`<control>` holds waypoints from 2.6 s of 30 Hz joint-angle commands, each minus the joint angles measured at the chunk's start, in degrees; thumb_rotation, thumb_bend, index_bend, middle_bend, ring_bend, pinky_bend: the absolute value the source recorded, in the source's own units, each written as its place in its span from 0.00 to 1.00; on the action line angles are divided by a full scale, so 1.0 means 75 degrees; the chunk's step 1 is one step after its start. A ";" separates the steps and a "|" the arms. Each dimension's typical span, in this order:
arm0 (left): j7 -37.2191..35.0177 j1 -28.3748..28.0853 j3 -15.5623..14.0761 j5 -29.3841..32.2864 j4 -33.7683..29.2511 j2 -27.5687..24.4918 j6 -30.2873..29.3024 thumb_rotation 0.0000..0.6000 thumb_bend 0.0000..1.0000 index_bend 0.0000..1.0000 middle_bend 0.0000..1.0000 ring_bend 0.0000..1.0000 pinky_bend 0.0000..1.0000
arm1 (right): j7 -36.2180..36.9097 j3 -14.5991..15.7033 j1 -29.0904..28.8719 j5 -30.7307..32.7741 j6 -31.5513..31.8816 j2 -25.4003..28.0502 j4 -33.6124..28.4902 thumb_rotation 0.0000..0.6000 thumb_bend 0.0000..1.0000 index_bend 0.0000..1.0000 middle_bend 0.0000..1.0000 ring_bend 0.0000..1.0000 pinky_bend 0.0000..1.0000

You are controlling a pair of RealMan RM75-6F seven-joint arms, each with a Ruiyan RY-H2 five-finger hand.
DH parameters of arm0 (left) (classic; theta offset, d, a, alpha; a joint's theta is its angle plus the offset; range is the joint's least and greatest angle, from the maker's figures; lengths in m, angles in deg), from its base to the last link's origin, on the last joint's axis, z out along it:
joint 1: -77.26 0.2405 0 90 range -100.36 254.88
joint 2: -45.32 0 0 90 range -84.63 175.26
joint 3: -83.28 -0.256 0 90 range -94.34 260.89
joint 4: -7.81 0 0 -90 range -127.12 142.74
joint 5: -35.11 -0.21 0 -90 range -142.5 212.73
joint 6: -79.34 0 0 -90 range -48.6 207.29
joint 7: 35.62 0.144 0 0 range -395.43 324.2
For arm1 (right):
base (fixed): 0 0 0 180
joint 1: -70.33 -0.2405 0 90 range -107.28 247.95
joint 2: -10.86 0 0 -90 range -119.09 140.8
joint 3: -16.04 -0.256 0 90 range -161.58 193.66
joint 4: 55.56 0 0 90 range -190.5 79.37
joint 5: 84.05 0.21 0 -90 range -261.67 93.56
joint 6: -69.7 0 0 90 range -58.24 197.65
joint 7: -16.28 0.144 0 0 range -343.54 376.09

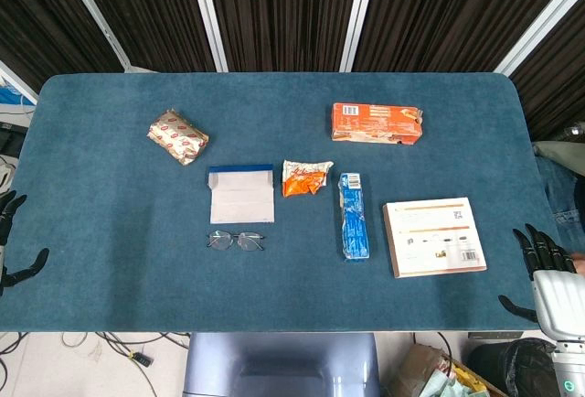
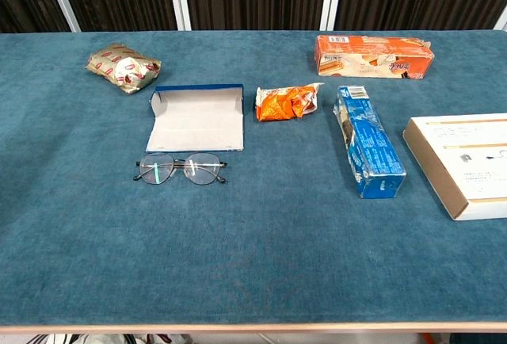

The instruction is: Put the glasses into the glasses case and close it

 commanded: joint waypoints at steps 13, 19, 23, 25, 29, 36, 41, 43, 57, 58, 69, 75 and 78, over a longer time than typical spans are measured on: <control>-0.0024 0.0028 0.0001 -0.0046 -0.0006 0.0007 -0.0088 1.00 0.29 0.09 0.05 0.01 0.01 | 0.0010 -0.0011 -0.0007 0.0025 -0.0016 0.0001 -0.0001 1.00 0.18 0.00 0.00 0.08 0.16; 0.0015 0.0005 0.0011 0.0010 0.0011 0.0032 -0.0031 1.00 0.29 0.09 0.05 0.01 0.01 | 0.0021 -0.0022 -0.0012 0.0044 -0.0023 0.0005 -0.0009 1.00 0.18 0.00 0.00 0.08 0.16; 0.0017 0.0014 0.0004 -0.0013 0.0013 0.0040 -0.0058 1.00 0.29 0.09 0.05 0.01 0.01 | 0.0018 -0.0016 -0.0008 0.0041 -0.0021 0.0006 -0.0013 1.00 0.18 0.00 0.00 0.08 0.16; 0.0009 0.0014 0.0006 -0.0009 0.0011 0.0040 -0.0055 1.00 0.29 0.09 0.05 0.01 0.01 | 0.0018 -0.0017 -0.0011 0.0058 -0.0037 0.0001 -0.0017 1.00 0.18 0.00 0.00 0.08 0.16; 0.0002 -0.0007 0.0014 -0.0030 0.0043 0.0074 -0.0048 1.00 0.29 0.09 0.05 0.01 0.01 | 0.0018 -0.0024 -0.0017 0.0075 -0.0048 -0.0002 -0.0022 1.00 0.18 0.00 0.00 0.08 0.16; -0.0169 -0.0034 -0.0030 -0.0261 0.0144 0.0117 -0.0098 1.00 0.29 0.09 0.05 0.01 0.03 | 0.0051 -0.0049 -0.0009 0.0143 -0.0050 0.0003 -0.0065 1.00 0.18 0.00 0.00 0.08 0.16; 0.0041 -0.0268 -0.0057 -0.0343 0.0011 0.0040 0.0266 1.00 0.29 0.10 0.05 0.01 0.03 | 0.0068 -0.0062 -0.0007 0.0199 -0.0071 0.0006 -0.0088 1.00 0.18 0.00 0.00 0.08 0.16; 0.0230 -0.0490 -0.0001 -0.0295 -0.0239 -0.0077 0.0596 1.00 0.29 0.12 0.05 0.01 0.03 | 0.0078 -0.0060 -0.0013 0.0211 -0.0094 0.0008 -0.0094 1.00 0.18 0.00 0.00 0.08 0.16; 0.3133 -0.3363 0.0713 0.2574 -0.1846 -0.0102 0.4350 1.00 0.30 0.22 0.05 0.01 0.03 | 0.0077 -0.0058 -0.0046 0.0290 -0.0201 -0.0004 -0.0136 1.00 0.18 0.00 0.00 0.08 0.16; 0.3379 -0.3527 0.0729 0.2800 -0.1818 0.0050 0.4377 1.00 0.30 0.23 0.05 0.01 0.03 | 0.0074 -0.0059 -0.0046 0.0294 -0.0202 -0.0005 -0.0138 1.00 0.18 0.00 0.00 0.08 0.16; 0.5379 -0.5231 0.0626 0.5769 -0.1352 0.1953 0.4205 1.00 0.36 0.31 0.05 0.01 0.03 | 0.0066 -0.0081 -0.0051 0.0364 -0.0222 0.0008 -0.0131 1.00 0.18 0.00 0.00 0.08 0.16; 0.6016 -0.6035 0.0596 0.7036 -0.0939 0.2745 0.3949 1.00 0.36 0.36 0.06 0.01 0.03 | 0.0074 -0.0104 -0.0056 0.0393 -0.0219 0.0017 -0.0132 1.00 0.18 0.00 0.00 0.08 0.16; 0.6190 -0.6221 0.0516 0.7162 -0.0718 0.3097 0.3689 1.00 0.36 0.36 0.06 0.01 0.03 | 0.0088 -0.0111 -0.0059 0.0413 -0.0229 0.0023 -0.0130 1.00 0.18 0.00 0.00 0.08 0.16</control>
